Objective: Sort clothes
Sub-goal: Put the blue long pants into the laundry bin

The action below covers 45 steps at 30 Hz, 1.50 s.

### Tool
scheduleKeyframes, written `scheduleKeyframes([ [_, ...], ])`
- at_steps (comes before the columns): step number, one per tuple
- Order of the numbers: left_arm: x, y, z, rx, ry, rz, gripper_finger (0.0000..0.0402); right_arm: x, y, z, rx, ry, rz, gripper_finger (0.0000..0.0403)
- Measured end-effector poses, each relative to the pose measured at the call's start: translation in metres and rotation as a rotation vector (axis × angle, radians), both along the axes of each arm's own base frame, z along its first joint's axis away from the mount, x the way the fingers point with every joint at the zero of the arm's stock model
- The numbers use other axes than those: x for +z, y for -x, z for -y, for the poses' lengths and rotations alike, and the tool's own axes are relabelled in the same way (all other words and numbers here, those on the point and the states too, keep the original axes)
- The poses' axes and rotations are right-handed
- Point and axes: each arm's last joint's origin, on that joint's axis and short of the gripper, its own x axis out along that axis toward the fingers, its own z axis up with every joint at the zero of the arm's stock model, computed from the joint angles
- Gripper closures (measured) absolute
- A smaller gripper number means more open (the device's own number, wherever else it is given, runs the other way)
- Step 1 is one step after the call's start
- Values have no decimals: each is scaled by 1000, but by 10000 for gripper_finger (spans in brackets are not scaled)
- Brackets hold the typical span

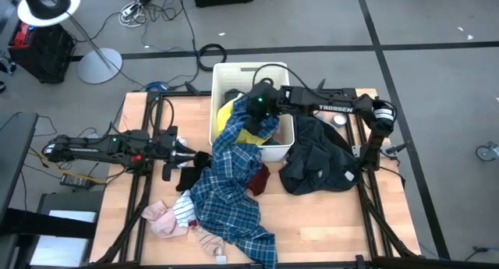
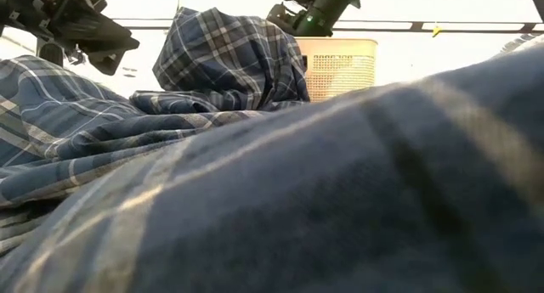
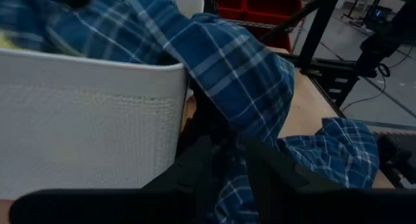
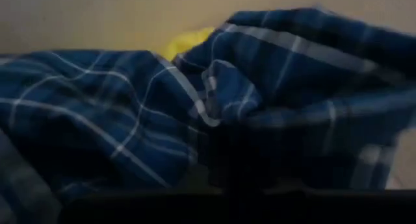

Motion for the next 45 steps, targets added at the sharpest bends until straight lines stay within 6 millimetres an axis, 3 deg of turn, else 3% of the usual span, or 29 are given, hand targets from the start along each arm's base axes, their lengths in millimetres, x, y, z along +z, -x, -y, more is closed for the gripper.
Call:
scheduleKeyframes([
  [4, 0, 4, 0, 1, 5, 5, 300, -2, 2, 2, -11, -11, -17, 388],
  [6, 1, 5, 0, 1, 6, 9, 300, 7, 3, 2, -11, -4, 7, 380],
  [18, 0, 6, 0, -3, 13, 7, 300, 101, 28, -8, 9, 62, 229, 285],
  [21, 0, 6, 0, -3, 13, 6, 300, 115, 36, -22, 43, 11, 256, 266],
  [26, 0, 6, 0, -3, 13, 8, 300, 126, 38, -65, 199, -28, 291, 258],
  [30, 0, 6, 0, -4, 14, 8, 300, 118, 27, -112, 334, -21, 269, 266],
  [35, 0, 5, 0, -2, 28, 7, 300, 93, 7, -166, 425, 6, 210, 271],
  [40, 0, 5, 0, -2, 29, 8, 300, 57, -17, -206, 530, 38, 147, 271],
  [45, 0, 5, 0, -2, 29, 7, 300, 9, -45, -231, 593, 57, 68, 267],
])
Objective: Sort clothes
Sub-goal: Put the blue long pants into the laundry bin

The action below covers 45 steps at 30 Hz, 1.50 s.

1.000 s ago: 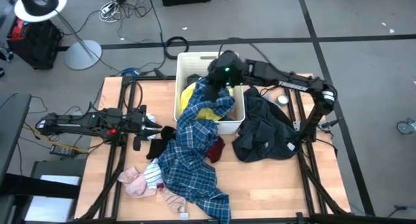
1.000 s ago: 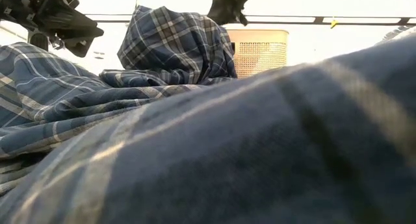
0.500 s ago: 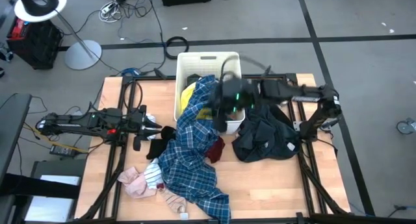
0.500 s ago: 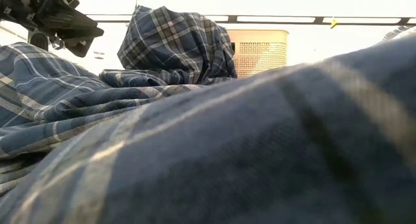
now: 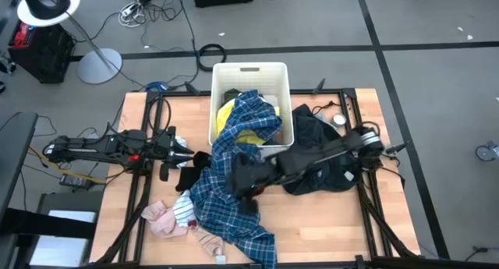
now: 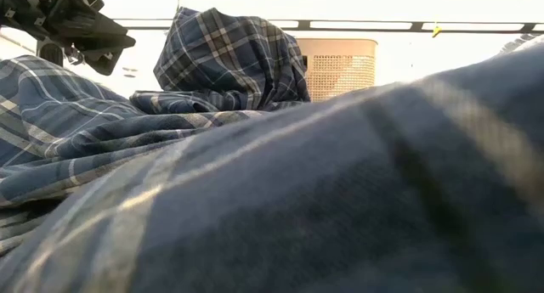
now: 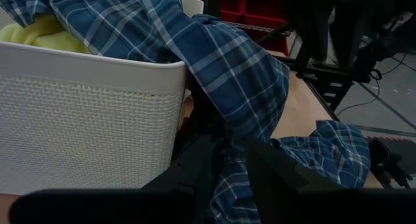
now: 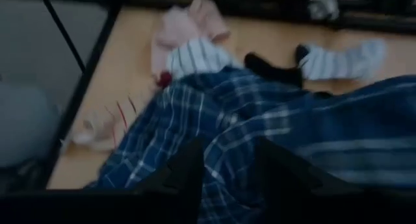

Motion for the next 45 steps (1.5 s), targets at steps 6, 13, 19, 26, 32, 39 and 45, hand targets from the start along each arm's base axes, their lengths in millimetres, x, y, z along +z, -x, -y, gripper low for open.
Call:
scheduleKeyframes([
  [6, 0, 0, 0, 0, 0, -1, 300, -51, -21, -8, -17, 8, -100, 259],
  [13, -2, 0, 0, 0, -2, -24, 300, -89, -39, 1, -44, 26, -159, 245],
  [19, -2, 1, 0, 0, -1, -23, 300, -111, -50, 15, -28, -9, -205, 236],
  [26, -2, 0, 0, 1, 2, -24, 300, -111, -49, 21, -26, -3, -220, 317],
  [32, -2, 1, 0, 1, 2, -23, 300, -84, -46, 17, -25, 49, -224, 392],
  [39, -3, 1, 0, 2, 5, -27, 300, -10, -40, 4, -30, 156, -115, 400],
  [45, -3, 1, 0, -4, 6, -30, 300, 55, -16, 2, -60, 249, 83, 401],
])
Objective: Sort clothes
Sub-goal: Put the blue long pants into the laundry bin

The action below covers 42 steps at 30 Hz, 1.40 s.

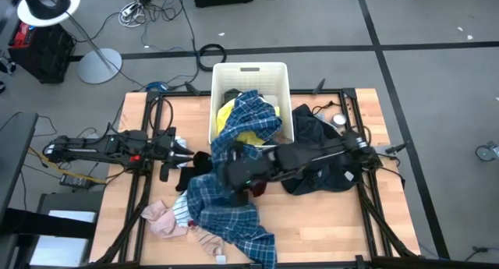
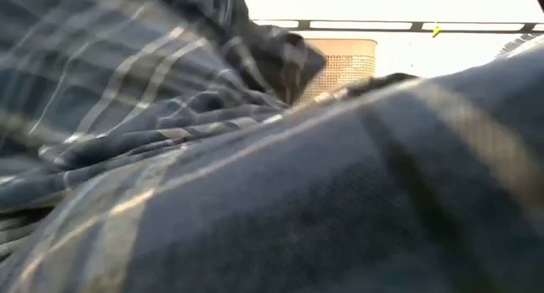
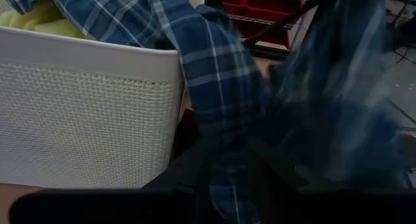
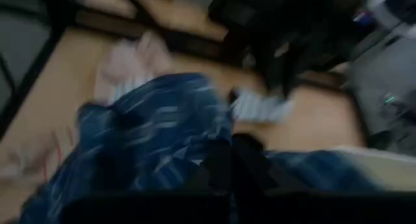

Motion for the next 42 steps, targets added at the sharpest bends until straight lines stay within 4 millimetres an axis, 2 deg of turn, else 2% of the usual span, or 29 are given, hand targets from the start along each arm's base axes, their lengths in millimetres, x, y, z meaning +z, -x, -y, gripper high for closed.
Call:
scheduleKeyframes([
  [6, 0, 0, 1, -18, 2, 1, 300, 71, 46, 19, -135, 28, 200, 402],
  [12, 1, 0, 2, -19, 2, 10, 300, 120, 83, 49, -217, 47, 353, 402],
  [23, 1, 0, 2, -20, 0, 8, 300, 172, 128, 122, -407, 50, 567, 403],
  [30, 1, 0, 2, -20, -3, 8, 300, 191, 135, 163, -479, 104, 726, 403],
  [34, 1, 0, 2, -21, -5, 7, 300, 194, 139, 188, -556, 114, 754, 403],
  [37, 1, 0, 2, -21, -5, 7, 300, 184, 136, 204, -612, 93, 695, 403],
  [42, 1, 0, 2, -22, -10, 7, 300, 152, 118, 222, -620, 16, 511, 403],
])
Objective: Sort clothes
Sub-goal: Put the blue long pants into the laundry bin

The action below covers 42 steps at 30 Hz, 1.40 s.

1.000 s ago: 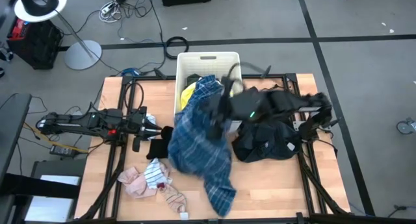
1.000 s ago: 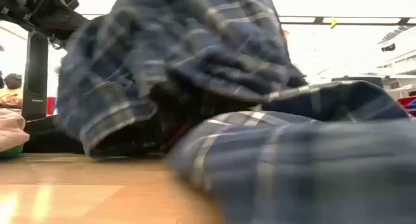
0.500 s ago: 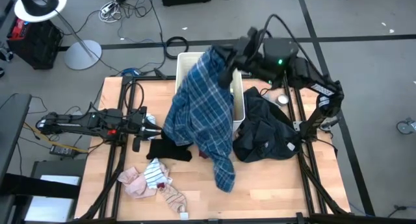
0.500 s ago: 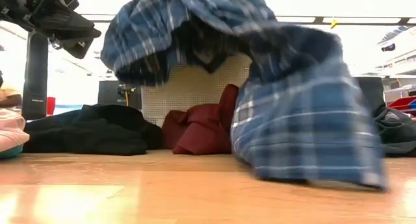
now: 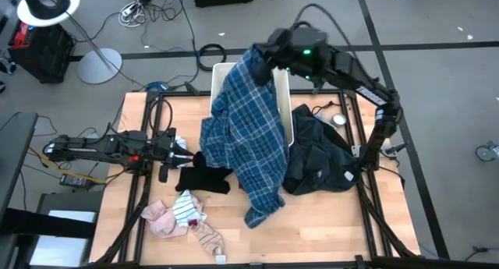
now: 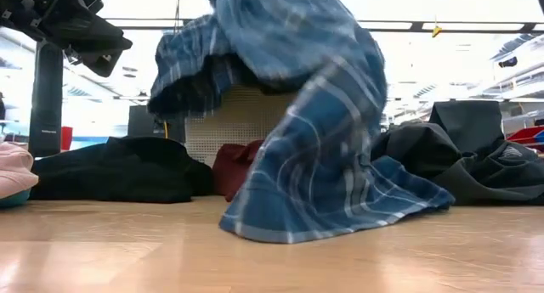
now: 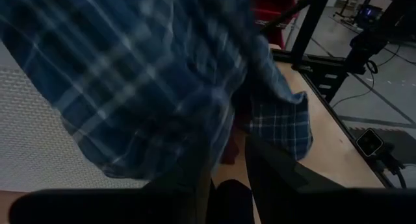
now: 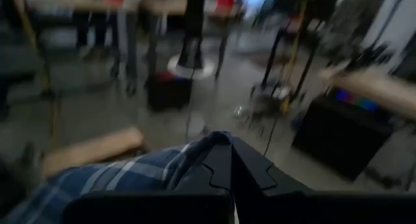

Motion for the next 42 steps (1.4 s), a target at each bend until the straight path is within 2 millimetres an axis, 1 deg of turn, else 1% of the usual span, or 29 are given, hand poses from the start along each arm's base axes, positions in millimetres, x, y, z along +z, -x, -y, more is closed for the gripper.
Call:
scheduleKeyframes([
  [4, 0, 0, 0, 0, 0, 0, 300, -30, -23, 10, 34, -89, -118, 403],
  [10, 0, 0, 0, 1, 1, -1, 300, -81, -64, 20, 101, -199, -265, 403],
  [15, 0, 0, 0, 1, 2, -4, 300, -131, -97, 27, 149, -315, -382, 403],
  [19, -1, 0, 0, 1, 2, -5, 300, -172, -119, 32, 160, -388, -485, 403],
  [24, -1, 0, 0, 1, 2, -8, 300, -222, -135, 40, 142, -496, -614, 403],
  [26, -1, 0, 0, 1, 2, -9, 300, -239, -138, 45, 136, -548, -655, 403],
  [29, -1, 0, 0, 2, 2, -12, 300, -259, -139, 50, 125, -612, -707, 403],
  [32, -1, 0, 0, 1, 2, -14, 300, -271, -140, 54, 124, -657, -740, 402],
  [35, -1, 0, 0, 2, 2, -14, 300, -272, -139, 56, 146, -681, -748, 392],
  [38, -1, 0, 0, 2, 2, -15, 300, -264, -136, 55, 147, -667, -736, 376],
  [40, -1, 0, 0, 2, 2, -15, 300, -251, -131, 54, 141, -645, -714, 366],
  [42, -1, 0, 0, 2, 2, -15, 300, -233, -125, 52, 147, -630, -680, 358],
])
